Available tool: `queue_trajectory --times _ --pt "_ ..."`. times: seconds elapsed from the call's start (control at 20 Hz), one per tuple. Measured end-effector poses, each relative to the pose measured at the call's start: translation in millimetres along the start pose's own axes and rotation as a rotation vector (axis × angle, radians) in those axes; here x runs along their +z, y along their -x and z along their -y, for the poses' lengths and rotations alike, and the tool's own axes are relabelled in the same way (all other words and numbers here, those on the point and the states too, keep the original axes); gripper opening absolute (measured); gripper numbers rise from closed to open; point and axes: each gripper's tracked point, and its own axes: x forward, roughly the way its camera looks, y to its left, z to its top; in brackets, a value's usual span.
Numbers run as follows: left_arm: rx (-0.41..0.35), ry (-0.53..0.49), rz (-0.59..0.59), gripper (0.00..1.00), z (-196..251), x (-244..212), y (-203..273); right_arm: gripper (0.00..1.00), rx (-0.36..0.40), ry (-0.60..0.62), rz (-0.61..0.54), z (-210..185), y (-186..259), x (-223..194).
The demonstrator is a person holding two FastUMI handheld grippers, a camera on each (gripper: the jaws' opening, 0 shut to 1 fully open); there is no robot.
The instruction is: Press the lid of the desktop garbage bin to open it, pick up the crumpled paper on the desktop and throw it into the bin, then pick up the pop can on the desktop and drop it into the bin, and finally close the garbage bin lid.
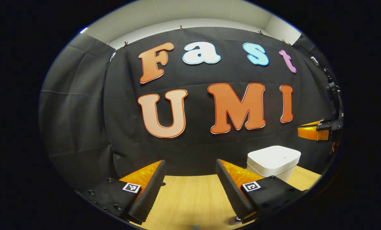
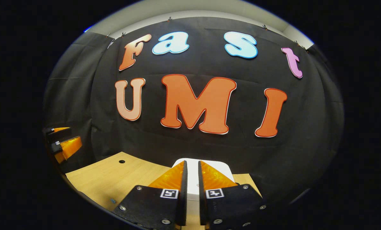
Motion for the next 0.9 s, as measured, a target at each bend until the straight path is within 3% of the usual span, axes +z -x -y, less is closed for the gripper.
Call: queue_trajectory --times 0.05,0.25,0.9 --pt "0.008 0.000 -0.002 1.00 -1.4 -0.6 0.2 0.10 -0.004 -0.001 -0.006 2.0 -4.2 -0.9" --pt "0.046 0.001 -0.014 0.99 -10.2 -4.6 1.8 0.02 0.011 0.005 -0.022 4.3 -18.9 -10.4" --pt "0.168 -0.023 -0.070 0.99 -33.1 -17.3 18.4 0.01 0.040 -0.009 -0.216 14.2 -65.8 -86.0"
